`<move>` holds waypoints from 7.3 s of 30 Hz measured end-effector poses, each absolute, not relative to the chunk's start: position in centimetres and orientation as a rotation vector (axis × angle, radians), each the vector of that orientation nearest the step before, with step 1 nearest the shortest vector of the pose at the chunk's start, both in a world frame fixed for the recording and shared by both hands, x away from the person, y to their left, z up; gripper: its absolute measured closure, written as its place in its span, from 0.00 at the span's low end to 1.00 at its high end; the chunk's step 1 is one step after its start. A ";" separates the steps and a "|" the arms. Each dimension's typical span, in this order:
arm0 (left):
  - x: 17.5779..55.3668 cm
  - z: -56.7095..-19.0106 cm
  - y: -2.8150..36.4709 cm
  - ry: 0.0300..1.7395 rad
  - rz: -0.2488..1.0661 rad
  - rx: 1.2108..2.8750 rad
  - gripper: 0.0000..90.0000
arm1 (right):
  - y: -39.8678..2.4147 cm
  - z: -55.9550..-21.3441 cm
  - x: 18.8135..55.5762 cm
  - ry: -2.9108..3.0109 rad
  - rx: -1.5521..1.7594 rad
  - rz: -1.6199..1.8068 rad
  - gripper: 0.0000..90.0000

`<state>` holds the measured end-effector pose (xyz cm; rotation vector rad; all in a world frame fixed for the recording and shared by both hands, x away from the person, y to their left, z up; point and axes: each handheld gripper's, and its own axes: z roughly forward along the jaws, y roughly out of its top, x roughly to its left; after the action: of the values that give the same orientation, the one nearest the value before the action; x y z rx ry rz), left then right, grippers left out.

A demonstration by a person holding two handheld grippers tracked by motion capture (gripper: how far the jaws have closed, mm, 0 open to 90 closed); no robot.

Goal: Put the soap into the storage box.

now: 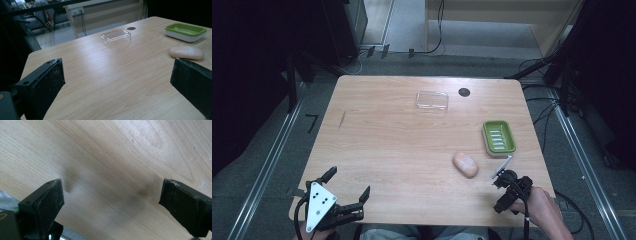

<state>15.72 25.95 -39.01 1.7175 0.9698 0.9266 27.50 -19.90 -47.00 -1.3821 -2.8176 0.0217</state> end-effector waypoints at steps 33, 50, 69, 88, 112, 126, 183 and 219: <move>16.0 -39.1 26.0 0.966 0.911 1.712 0.00 | -15.8 -45.0 29.7 -2.846 -1.301 0.009 0.00; 16.0 -39.1 26.0 0.961 0.912 1.709 0.00 | -13.5 -44.1 32.7 -2.848 -1.284 -0.049 0.00; 15.9 -39.1 26.0 0.957 0.919 1.713 0.00 | -11.2 -44.5 36.1 -2.847 -1.280 -0.076 0.00; 15.9 -39.1 26.0 0.949 0.916 1.710 0.00 | -9.4 -46.3 38.3 -2.838 -1.286 -0.058 0.00; 15.8 -39.1 26.0 0.936 0.925 1.706 0.00 | -9.0 -46.6 38.5 -2.844 -1.336 -0.019 0.34; 15.7 -39.1 25.9 0.931 0.929 1.708 0.00 | -8.9 -46.5 38.3 -2.859 -1.323 -0.036 0.37; 15.8 -39.1 25.9 0.928 0.928 1.710 0.00 | -11.8 -41.7 38.9 -2.858 -1.289 -0.019 0.37; 15.8 -39.1 25.8 0.931 0.929 1.713 0.00 | -13.9 -39.8 40.9 -2.847 -1.323 -0.058 0.37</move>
<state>15.83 25.85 -39.11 1.7126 0.9311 0.9291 40.88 -13.93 -39.83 -1.3232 -2.8468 -0.0578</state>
